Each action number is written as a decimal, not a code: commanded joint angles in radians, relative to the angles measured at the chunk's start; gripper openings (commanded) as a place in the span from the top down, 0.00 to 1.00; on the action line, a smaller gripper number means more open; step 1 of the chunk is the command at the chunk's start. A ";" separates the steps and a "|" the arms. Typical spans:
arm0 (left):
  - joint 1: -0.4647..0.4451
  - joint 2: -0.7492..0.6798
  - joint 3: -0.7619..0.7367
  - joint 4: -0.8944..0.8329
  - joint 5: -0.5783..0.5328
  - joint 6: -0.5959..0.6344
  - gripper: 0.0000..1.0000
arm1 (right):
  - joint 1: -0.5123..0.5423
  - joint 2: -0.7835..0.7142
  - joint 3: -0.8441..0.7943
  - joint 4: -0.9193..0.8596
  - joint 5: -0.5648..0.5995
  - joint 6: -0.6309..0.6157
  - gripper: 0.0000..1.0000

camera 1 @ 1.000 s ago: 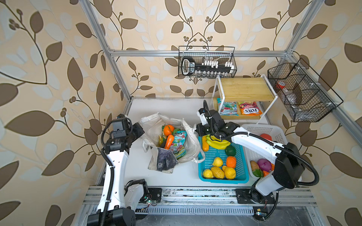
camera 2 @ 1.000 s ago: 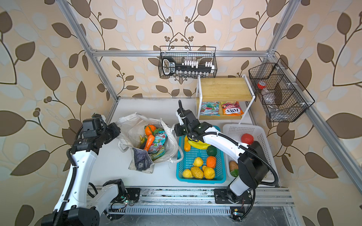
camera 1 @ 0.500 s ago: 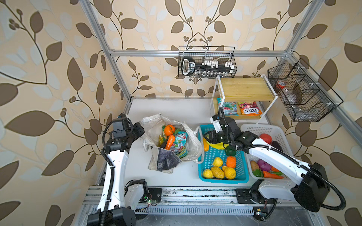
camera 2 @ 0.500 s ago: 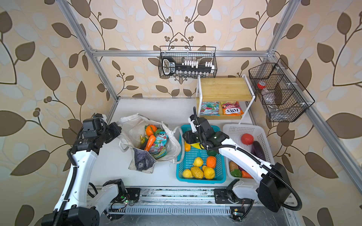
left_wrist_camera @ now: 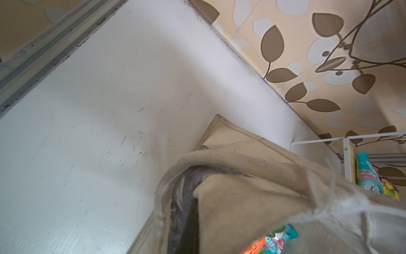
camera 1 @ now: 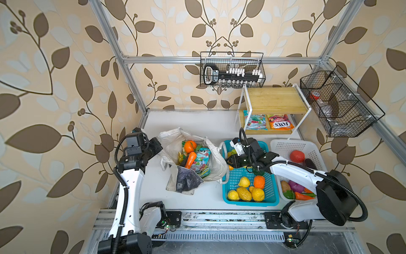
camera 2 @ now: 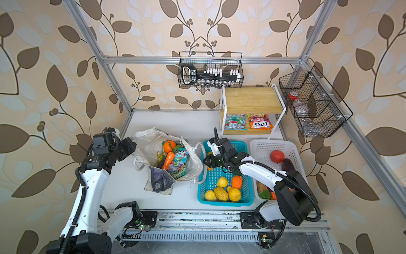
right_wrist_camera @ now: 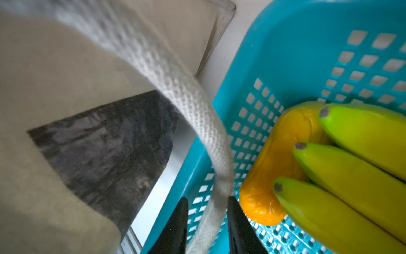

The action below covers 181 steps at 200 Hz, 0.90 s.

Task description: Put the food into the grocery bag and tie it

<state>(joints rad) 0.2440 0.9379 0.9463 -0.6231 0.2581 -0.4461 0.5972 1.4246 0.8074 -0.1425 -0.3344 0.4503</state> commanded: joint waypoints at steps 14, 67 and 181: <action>0.013 -0.002 -0.007 0.031 0.017 0.015 1.00 | -0.005 0.022 -0.033 0.028 -0.005 -0.001 0.76; 0.013 0.001 -0.004 0.034 0.027 0.015 1.00 | -0.025 0.046 -0.061 0.087 -0.054 0.007 0.63; 0.013 -0.011 -0.029 0.060 0.065 0.007 1.00 | -0.060 -0.071 -0.088 0.087 -0.040 0.019 1.00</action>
<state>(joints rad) 0.2440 0.9375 0.9276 -0.5938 0.2890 -0.4465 0.5423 1.4734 0.7132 0.0311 -0.4530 0.5076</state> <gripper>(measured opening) 0.045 0.055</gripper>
